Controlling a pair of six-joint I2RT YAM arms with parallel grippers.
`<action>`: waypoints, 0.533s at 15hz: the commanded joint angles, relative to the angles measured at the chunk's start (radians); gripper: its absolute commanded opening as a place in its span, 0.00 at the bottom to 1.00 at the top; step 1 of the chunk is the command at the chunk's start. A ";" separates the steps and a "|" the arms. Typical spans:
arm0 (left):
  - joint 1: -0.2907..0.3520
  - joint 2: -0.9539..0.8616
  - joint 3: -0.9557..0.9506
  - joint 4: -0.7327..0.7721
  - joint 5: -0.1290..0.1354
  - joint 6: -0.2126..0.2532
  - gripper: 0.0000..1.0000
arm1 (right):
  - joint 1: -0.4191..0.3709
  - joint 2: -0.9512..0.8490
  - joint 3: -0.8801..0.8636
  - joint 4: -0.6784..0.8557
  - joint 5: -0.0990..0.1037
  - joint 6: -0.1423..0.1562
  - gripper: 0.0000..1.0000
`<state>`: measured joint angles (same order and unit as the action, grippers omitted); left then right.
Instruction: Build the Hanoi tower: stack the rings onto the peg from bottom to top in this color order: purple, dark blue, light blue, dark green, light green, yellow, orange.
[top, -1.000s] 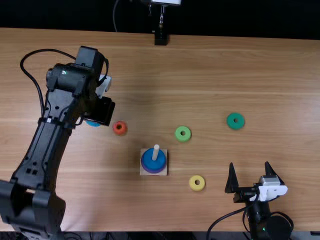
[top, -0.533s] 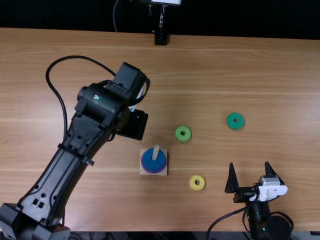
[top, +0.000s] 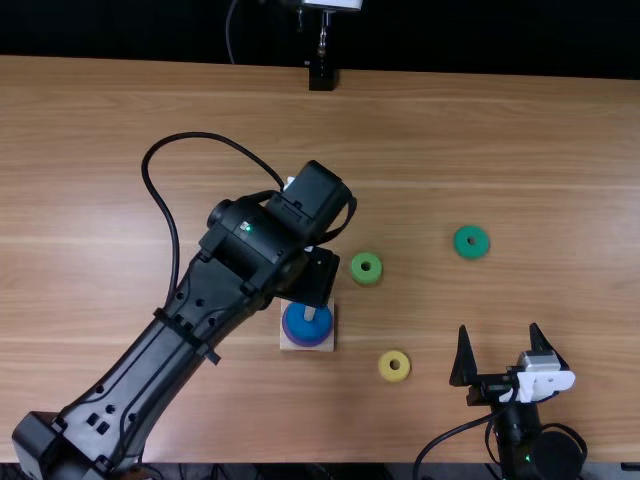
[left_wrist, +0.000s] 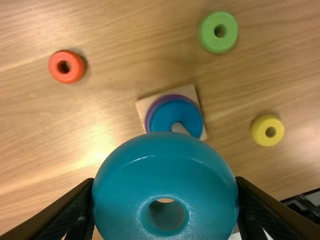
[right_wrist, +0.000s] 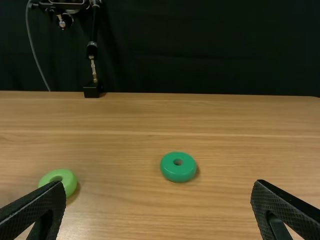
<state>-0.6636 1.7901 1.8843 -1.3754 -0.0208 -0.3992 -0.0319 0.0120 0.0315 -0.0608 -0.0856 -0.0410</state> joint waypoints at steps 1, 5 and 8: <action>-0.018 -0.026 0.018 -0.001 -0.011 -0.041 0.00 | -0.008 -0.012 -0.013 0.001 -0.001 0.001 1.00; -0.042 -0.023 0.018 0.000 -0.009 -0.052 0.00 | -0.008 -0.012 -0.013 0.001 -0.001 0.001 1.00; -0.057 -0.012 0.018 0.000 -0.007 -0.052 0.00 | -0.008 -0.012 -0.013 0.001 -0.001 0.001 1.00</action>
<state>-0.7082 1.7901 1.8843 -1.3746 -0.0216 -0.4400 -0.0319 0.0120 0.0315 -0.0612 -0.0856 -0.0410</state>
